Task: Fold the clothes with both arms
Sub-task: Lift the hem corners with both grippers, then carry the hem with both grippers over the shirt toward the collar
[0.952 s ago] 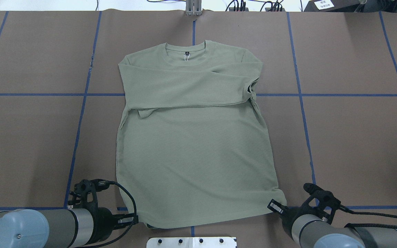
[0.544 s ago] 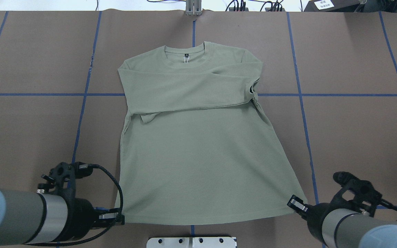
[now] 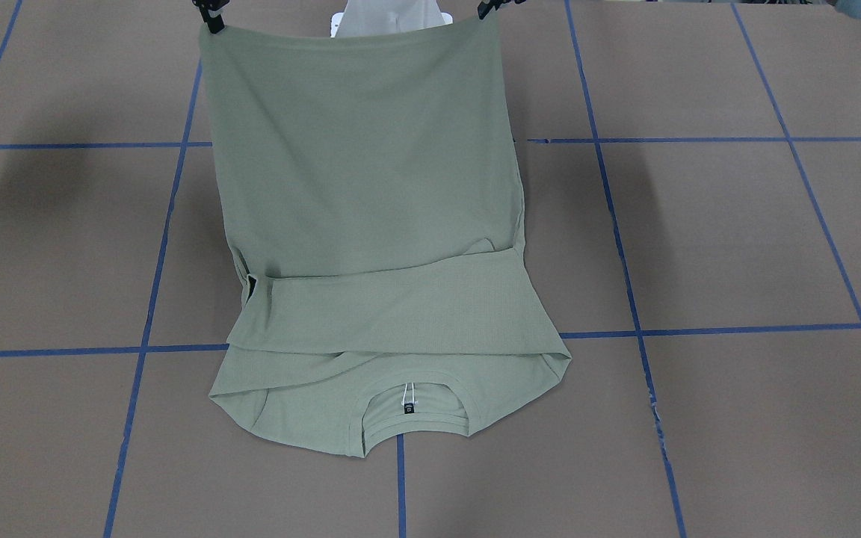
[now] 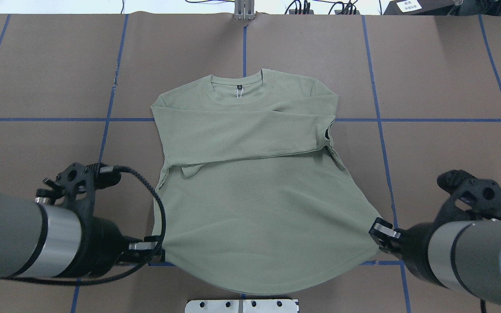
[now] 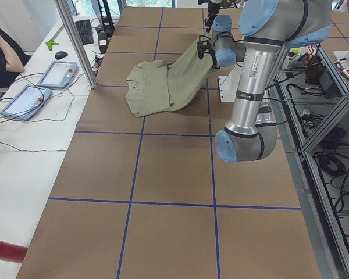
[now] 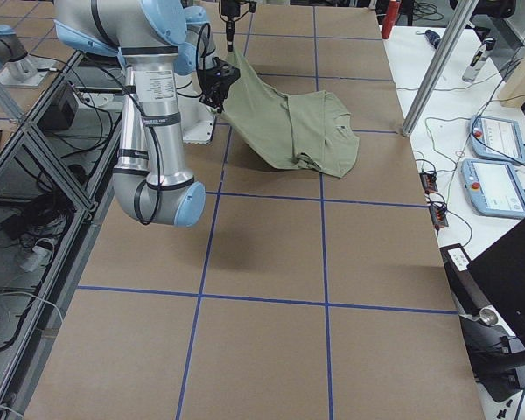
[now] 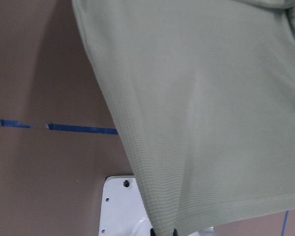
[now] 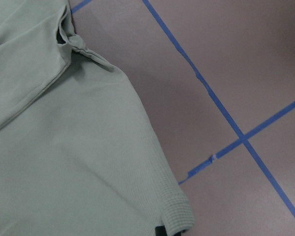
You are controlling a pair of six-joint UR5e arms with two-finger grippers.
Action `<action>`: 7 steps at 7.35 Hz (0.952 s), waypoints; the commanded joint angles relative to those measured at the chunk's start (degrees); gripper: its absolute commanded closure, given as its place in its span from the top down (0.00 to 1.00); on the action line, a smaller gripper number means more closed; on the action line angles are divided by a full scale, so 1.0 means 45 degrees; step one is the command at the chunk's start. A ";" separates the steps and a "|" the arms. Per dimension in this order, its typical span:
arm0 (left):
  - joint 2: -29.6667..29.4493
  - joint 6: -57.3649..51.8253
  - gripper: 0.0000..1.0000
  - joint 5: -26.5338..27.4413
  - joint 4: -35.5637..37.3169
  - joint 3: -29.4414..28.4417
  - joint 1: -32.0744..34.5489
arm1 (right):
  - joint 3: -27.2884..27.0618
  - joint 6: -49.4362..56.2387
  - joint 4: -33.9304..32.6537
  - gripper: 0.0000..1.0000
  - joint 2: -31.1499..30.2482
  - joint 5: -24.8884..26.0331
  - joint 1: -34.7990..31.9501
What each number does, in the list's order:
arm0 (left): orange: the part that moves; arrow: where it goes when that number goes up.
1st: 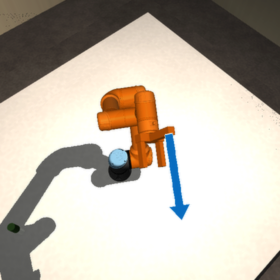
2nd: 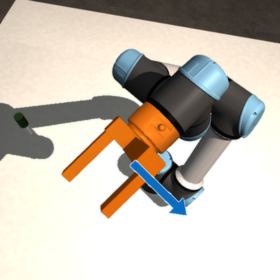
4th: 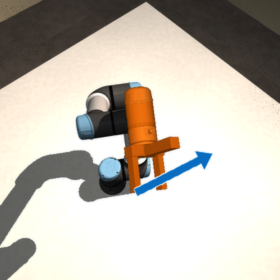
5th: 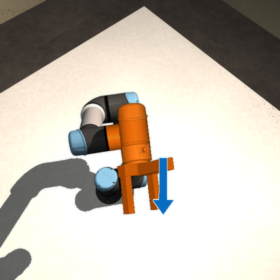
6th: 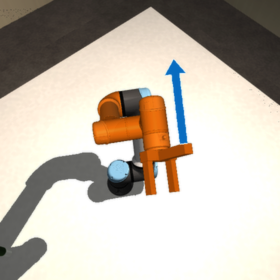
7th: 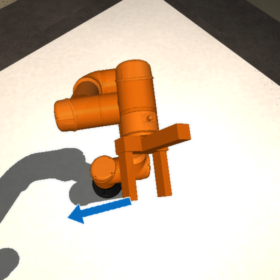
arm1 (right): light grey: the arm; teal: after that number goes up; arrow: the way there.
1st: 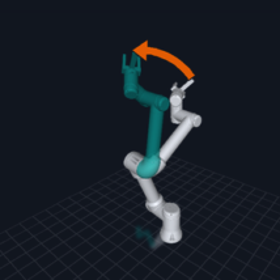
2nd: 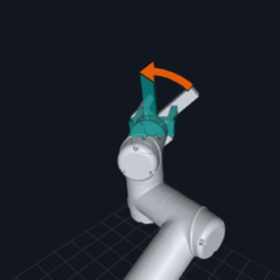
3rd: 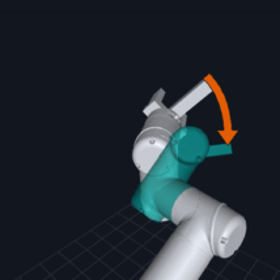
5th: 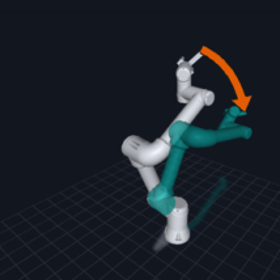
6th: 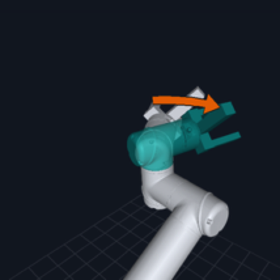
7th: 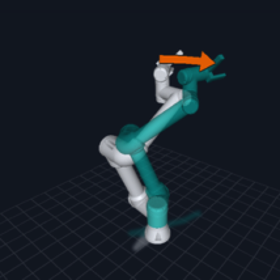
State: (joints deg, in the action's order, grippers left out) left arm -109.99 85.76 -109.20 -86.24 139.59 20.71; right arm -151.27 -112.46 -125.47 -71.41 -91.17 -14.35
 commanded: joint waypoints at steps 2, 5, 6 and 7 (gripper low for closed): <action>-0.2017 -0.3500 0.00 -0.0128 0.0161 -0.3566 0.3277 | 0.3427 0.4432 0.0359 0.00 0.2210 -0.0266 -0.3361; -0.3309 -0.5634 0.00 -0.0089 -0.0188 -0.6519 0.4847 | 0.7685 0.5632 0.3990 0.00 0.2914 -0.1829 -0.6179; -0.3562 -0.5910 0.00 -0.0089 -0.1100 -0.7746 0.5198 | 0.9050 0.6294 0.4035 0.00 0.3789 -0.1830 -0.6573; -0.3778 -0.6203 0.00 -0.0011 -0.2269 -0.9170 0.5298 | 1.0514 0.6590 0.4074 0.00 0.4687 -0.1830 -0.6886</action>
State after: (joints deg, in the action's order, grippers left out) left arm -125.61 59.76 -109.53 -90.98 105.73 43.36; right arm -112.26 -85.22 -108.08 -55.11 -99.16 -42.99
